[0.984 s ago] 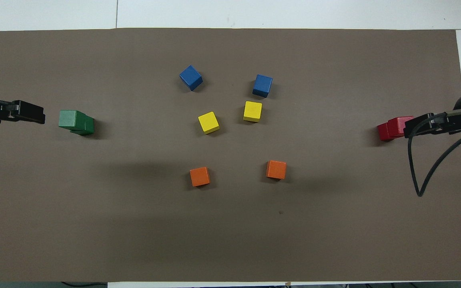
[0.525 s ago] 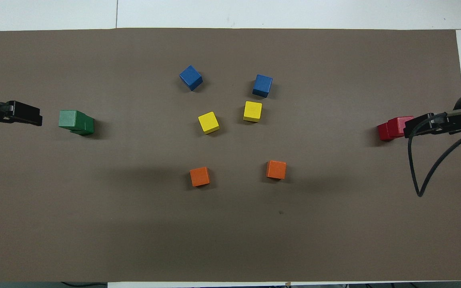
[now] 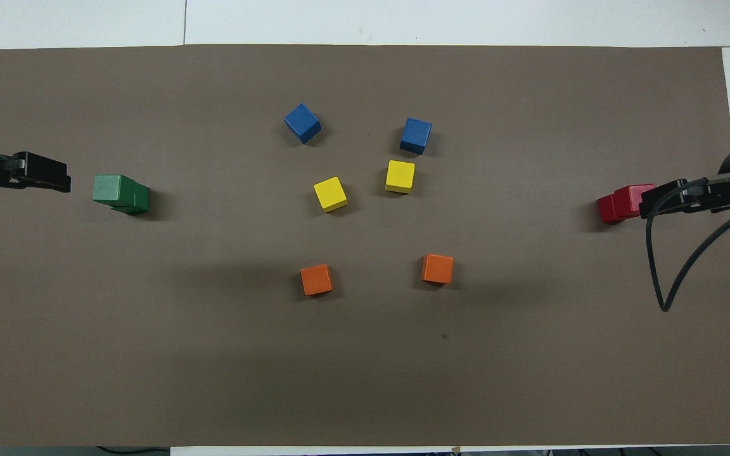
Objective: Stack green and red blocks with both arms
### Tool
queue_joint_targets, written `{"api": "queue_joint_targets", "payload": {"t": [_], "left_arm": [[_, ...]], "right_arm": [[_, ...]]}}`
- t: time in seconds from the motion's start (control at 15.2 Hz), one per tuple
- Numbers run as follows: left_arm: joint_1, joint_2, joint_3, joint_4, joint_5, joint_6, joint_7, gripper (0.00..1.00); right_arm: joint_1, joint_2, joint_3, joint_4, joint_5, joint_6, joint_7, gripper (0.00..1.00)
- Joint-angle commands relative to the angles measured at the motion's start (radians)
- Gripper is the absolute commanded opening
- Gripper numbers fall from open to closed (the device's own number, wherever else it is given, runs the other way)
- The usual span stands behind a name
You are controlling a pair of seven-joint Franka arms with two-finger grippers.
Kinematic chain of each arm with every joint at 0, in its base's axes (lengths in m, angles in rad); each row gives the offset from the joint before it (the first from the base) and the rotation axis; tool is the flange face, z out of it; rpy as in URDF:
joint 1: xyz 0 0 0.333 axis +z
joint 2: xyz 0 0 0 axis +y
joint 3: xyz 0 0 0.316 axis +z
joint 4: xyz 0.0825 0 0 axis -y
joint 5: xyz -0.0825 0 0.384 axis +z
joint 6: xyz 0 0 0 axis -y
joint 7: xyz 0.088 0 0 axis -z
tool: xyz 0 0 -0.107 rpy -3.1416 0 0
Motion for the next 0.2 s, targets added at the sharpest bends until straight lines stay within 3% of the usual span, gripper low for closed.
{"api": "queue_joint_targets", "payload": {"t": [0.0, 0.13], "left_arm": [[-0.017, 0.000, 0.016, 0.006, -0.012, 0.012, -0.005, 1.00], [-0.017, 0.001, 0.016, 0.006, -0.012, 0.012, -0.006, 1.00]], "right_arm": [[-0.009, -0.016, 0.003, -0.016, 0.015, 0.020, 0.016, 1.00], [-0.009, -0.018, 0.003, -0.016, 0.015, 0.020, 0.014, 1.00]]}}
